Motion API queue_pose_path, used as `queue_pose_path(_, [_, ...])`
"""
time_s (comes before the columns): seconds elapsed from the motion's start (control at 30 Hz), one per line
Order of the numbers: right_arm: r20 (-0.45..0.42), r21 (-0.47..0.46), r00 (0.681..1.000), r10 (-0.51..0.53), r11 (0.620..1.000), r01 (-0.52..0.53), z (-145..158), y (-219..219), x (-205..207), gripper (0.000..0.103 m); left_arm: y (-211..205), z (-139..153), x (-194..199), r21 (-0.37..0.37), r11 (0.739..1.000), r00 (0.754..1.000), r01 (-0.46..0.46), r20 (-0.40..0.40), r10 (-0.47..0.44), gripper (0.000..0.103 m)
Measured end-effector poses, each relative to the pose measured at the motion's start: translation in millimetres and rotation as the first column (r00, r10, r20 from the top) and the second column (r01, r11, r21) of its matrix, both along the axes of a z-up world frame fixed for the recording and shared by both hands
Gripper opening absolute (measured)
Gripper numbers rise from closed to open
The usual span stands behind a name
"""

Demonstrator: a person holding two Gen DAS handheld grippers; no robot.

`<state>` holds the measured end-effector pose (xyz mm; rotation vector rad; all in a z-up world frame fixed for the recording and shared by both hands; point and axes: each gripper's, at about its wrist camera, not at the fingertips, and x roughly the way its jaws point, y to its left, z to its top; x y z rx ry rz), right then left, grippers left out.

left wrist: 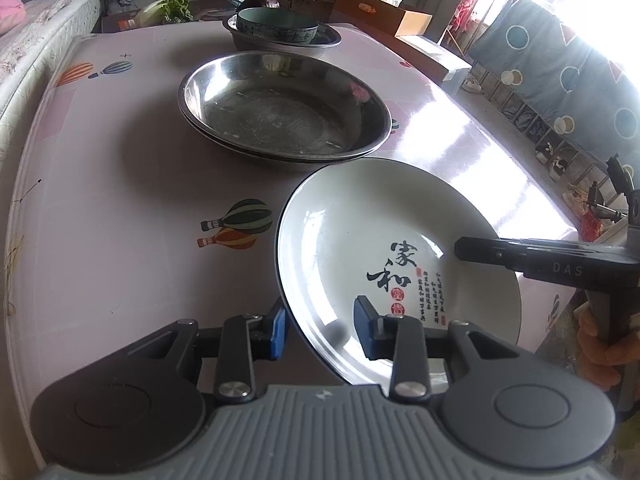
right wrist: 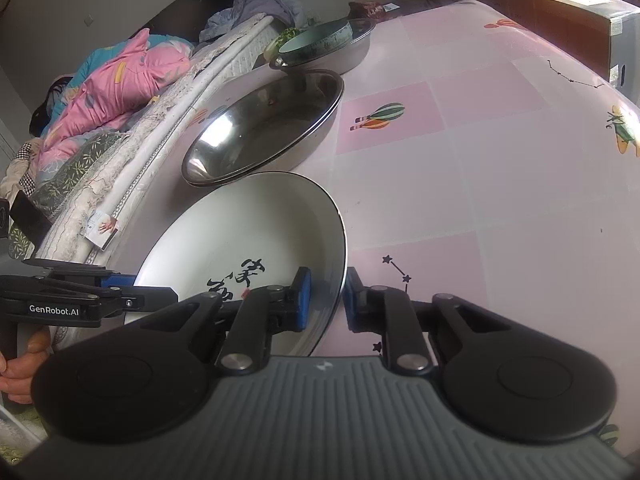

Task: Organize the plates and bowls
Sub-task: 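Close the right gripper on the white plate's rim, then lift the white plate off the table with the right gripper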

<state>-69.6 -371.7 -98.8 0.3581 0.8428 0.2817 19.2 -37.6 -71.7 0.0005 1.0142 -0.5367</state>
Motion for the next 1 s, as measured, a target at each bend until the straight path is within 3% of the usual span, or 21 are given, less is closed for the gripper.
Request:
queue_pose_path(0.87, [0.035, -0.033, 0.999, 0.007, 0.999, -0.006, -1.9, -1.1, 17.3, 0.017, -5.3, -0.8, 8.6, -0.003, 1.000, 1.000, 0.001, 0.003, -0.001, 0.036])
queue_pose_path(1.0, [0.036, -0.034, 0.999, 0.007, 0.999, -0.006, -1.8, -1.2, 17.2, 0.017, -7.9, -0.2, 8.1, -0.004, 1.000, 1.000, 0.000, 0.003, 0.000, 0.041])
